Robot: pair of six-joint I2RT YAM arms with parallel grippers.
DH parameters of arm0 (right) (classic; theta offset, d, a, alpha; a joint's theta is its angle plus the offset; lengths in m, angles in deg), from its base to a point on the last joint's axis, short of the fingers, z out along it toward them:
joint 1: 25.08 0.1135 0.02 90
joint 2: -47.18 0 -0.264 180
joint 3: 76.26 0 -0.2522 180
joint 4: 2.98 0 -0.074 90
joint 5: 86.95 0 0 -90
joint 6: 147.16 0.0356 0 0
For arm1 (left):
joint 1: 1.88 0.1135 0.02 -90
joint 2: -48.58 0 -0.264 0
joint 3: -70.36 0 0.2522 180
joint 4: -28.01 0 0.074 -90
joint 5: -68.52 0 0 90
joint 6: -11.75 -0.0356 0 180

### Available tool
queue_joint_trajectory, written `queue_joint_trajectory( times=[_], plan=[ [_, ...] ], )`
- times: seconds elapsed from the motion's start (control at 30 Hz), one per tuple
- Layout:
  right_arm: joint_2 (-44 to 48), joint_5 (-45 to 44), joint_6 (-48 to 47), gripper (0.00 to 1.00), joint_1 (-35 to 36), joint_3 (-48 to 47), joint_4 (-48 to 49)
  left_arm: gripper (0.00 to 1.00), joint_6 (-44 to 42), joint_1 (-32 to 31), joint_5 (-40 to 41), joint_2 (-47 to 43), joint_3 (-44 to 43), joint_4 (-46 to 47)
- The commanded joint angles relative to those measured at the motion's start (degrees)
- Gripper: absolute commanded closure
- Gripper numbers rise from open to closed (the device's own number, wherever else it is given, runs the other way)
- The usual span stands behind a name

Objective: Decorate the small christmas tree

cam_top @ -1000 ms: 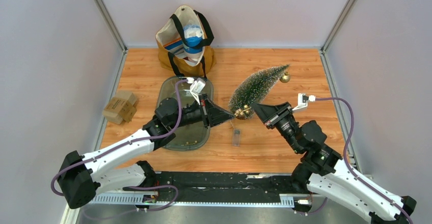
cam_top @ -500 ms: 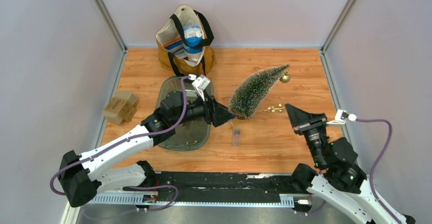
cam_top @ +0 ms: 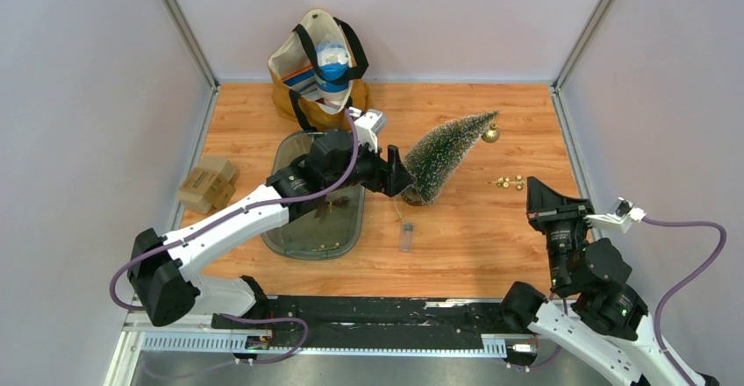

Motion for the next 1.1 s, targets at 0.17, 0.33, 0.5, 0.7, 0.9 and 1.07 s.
queue_joint_trajectory(
  times=[0.17,0.33,0.5,0.7,0.9,1.07],
  plan=[
    [-7.2,-1.8,-8.0,1.0,0.4,-7.8,-1.6,0.15,-2.1,-0.2,2.6,1.5,-4.1,-1.8],
    [-11.3,1.1,-6.9,1.0,0.3,-9.5,-4.2,0.15,-1.9,-0.2,2.7,1.1,-3.5,-1.8],
    [-14.8,5.5,-5.7,1.0,-1.3,-11.4,-7.2,0.15,-2.3,-0.1,2.3,1.3,-4.2,-2.5],
    [-18.7,18.2,-5.7,1.0,-12.7,-13.0,-8.9,0.15,-2.8,0.0,2.2,0.9,-4.2,-2.9],
    [-21.4,42.0,-4.3,1.0,-35.1,-10.2,-6.6,0.15,-2.6,0.0,2.0,0.6,-3.9,-3.0],
    [-21.3,67.0,4.6,1.0,-55.9,-1.4,4.3,0.15,-2.8,0.5,1.5,0.9,-3.9,-1.6]
  ],
)
